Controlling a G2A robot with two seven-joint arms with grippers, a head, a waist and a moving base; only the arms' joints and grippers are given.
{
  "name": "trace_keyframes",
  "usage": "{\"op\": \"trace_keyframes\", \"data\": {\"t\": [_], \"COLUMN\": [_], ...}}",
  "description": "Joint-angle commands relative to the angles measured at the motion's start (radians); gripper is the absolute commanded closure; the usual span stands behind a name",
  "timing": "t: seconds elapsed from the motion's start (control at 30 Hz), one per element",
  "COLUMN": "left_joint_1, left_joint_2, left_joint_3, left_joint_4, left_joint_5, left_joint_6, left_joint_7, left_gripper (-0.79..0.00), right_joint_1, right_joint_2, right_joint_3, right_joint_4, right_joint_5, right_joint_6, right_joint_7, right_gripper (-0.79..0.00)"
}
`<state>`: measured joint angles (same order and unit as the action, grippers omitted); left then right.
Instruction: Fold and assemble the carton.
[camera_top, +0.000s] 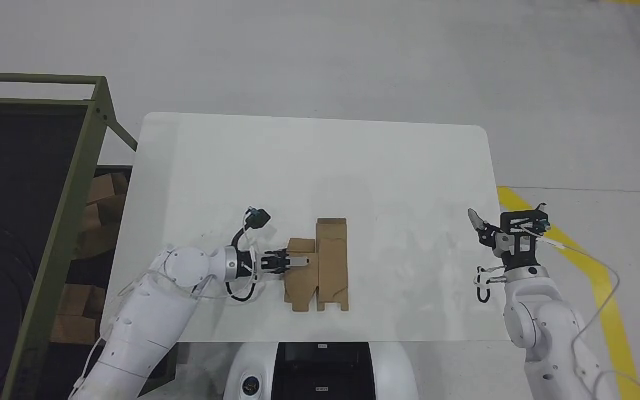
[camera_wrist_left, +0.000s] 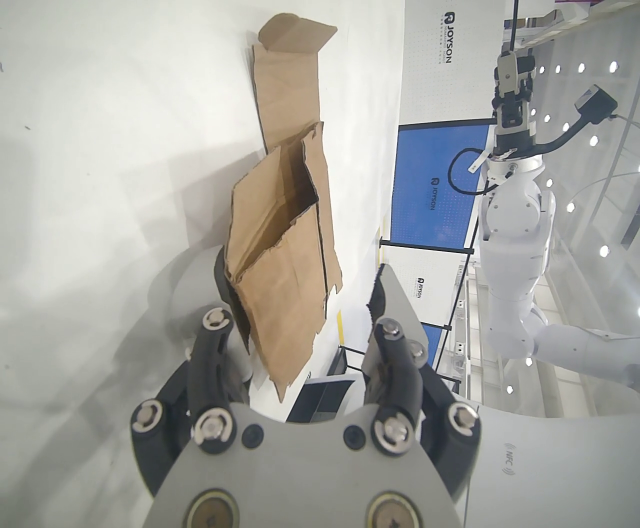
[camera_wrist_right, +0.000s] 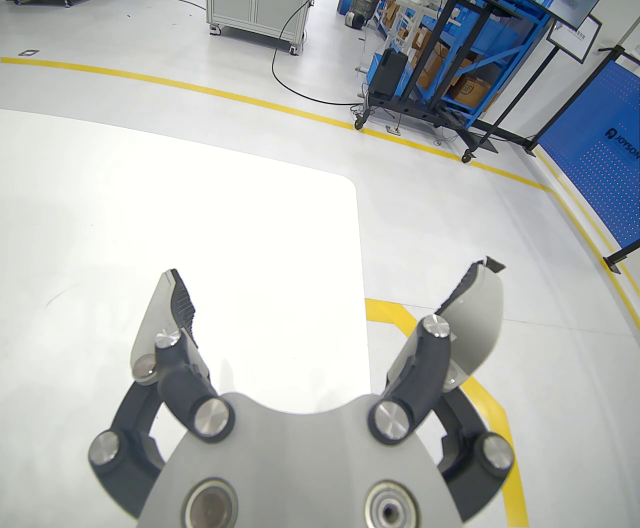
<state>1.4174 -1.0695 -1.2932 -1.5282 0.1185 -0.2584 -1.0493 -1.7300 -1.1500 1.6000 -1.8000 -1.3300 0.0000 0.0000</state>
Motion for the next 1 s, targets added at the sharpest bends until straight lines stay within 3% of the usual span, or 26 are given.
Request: {"op": "trace_keyframes", "data": {"t": [0.0, 0.17, 0.47, 0.67, 0.77, 0.97], "left_joint_1": [-0.004, -0.012, -0.020, -0.023, -0.025, -0.027], "left_joint_2": [0.001, 0.003, 0.008, 0.011, 0.013, 0.016], "left_joint_3": [0.005, 0.013, 0.025, 0.029, 0.031, 0.036], "left_joint_4": [0.003, 0.013, 0.020, 0.025, 0.027, 0.026], "left_joint_5": [0.001, -0.001, -0.007, -0.029, -0.038, -0.056], "left_joint_6": [0.003, 0.004, -0.003, -0.011, -0.017, -0.029], "left_joint_7": [0.002, 0.005, 0.008, 0.005, 0.002, -0.006], "left_gripper": [-0.465, -0.326, -0.151, -0.095, 0.000, 0.000], "right_joint_1": [0.000, 0.000, 0.000, 0.000, 0.000, 0.000], "right_joint_2": [0.000, 0.000, 0.000, 0.000, 0.000, 0.000], "right_joint_3": [0.000, 0.000, 0.000, 0.000, 0.000, 0.000], "right_joint_4": [0.000, 0.000, 0.000, 0.000, 0.000, 0.000], "right_joint_5": [0.000, 0.000, 0.000, 0.000, 0.000, 0.000], "right_joint_6": [0.000, 0.000, 0.000, 0.000, 0.000, 0.000], "right_joint_7": [0.000, 0.000, 0.000, 0.000, 0.000, 0.000], "right_gripper": [-0.785, -0.785, -0.785, -0.785, -0.785, -0.785]}}
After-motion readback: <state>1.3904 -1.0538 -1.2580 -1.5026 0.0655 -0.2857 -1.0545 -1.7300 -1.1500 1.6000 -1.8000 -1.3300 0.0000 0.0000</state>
